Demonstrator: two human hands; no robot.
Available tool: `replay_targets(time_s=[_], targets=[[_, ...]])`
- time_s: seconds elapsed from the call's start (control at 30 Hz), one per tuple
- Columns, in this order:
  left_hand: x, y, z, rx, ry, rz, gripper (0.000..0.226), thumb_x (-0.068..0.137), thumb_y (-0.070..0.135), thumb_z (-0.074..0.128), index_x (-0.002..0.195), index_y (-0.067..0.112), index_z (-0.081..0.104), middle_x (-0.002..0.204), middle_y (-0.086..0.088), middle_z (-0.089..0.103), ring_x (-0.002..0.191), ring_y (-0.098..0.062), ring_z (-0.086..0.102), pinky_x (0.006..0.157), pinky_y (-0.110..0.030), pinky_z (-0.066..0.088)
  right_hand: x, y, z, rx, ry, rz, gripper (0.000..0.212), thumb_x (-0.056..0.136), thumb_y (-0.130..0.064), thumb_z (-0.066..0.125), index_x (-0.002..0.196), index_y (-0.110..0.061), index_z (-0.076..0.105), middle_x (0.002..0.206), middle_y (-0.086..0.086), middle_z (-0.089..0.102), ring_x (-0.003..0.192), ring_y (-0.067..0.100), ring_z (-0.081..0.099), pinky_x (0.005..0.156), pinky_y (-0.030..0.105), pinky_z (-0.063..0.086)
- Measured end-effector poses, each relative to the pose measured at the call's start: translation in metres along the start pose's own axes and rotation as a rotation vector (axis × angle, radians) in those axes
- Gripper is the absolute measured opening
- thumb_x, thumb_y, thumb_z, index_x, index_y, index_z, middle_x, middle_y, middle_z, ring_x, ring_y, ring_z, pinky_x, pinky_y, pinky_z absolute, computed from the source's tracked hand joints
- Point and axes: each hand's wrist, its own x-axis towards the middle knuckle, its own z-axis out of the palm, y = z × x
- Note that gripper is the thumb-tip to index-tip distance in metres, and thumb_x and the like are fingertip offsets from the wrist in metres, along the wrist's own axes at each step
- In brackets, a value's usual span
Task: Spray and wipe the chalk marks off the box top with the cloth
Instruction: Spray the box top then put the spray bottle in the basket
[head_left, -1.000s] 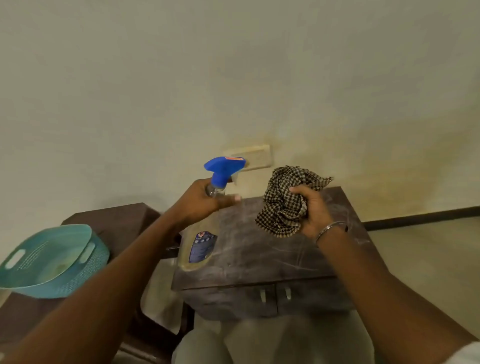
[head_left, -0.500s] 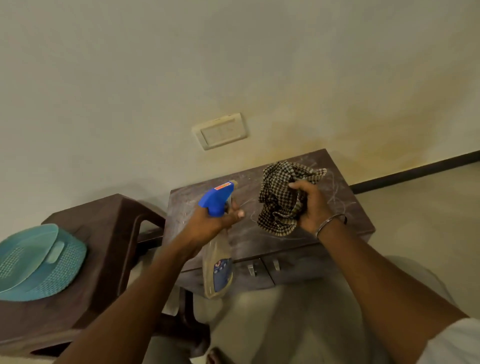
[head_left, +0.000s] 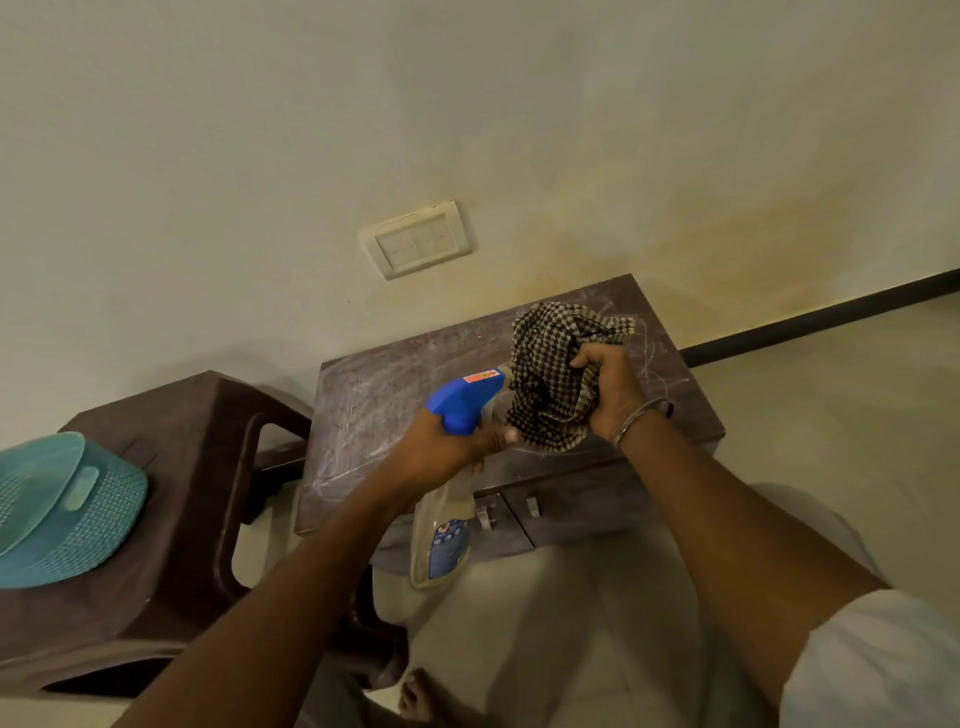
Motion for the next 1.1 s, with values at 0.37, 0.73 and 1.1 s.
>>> replay_targets(time_s=[0.37,0.73,1.1], targets=[[0.004,0.001,-0.003,0.040,0.128,-0.049,0.036,0.078,0.034,0.079,0.097,0.016,0.054,0.065,-0.008,0.060,0.051,-0.008,0.057,0.052,-0.017,0.050,-0.003,-0.002,0.000,-0.035,-0.026,0.024,0.029,0.080,-0.005,0.037,0.091,-0.005,0.064,0.087,0.009,0.067,0.083,0.030,0.061,0.079,0.040,0.052],[-0.014,0.009,-0.001,0.048,0.083,-0.031,0.023,0.078,0.029,0.079,0.080,0.019,0.059,0.057,0.001,0.060,0.050,-0.006,0.056,0.052,-0.018,0.051,-0.003,-0.005,-0.004,-0.027,-0.022,0.016,0.030,0.080,-0.006,0.036,0.092,-0.005,0.063,0.089,0.010,0.065,0.083,0.030,0.059,0.080,0.041,0.051],[-0.009,0.012,-0.001,0.225,0.185,0.065,0.031,0.077,0.035,0.080,0.083,0.021,0.053,0.064,0.001,0.056,0.059,-0.014,0.058,0.060,-0.027,0.052,-0.005,-0.002,-0.004,-0.024,-0.055,0.016,0.034,0.082,-0.006,0.035,0.098,-0.003,0.065,0.095,0.012,0.067,0.087,0.033,0.061,0.085,0.045,0.051]])
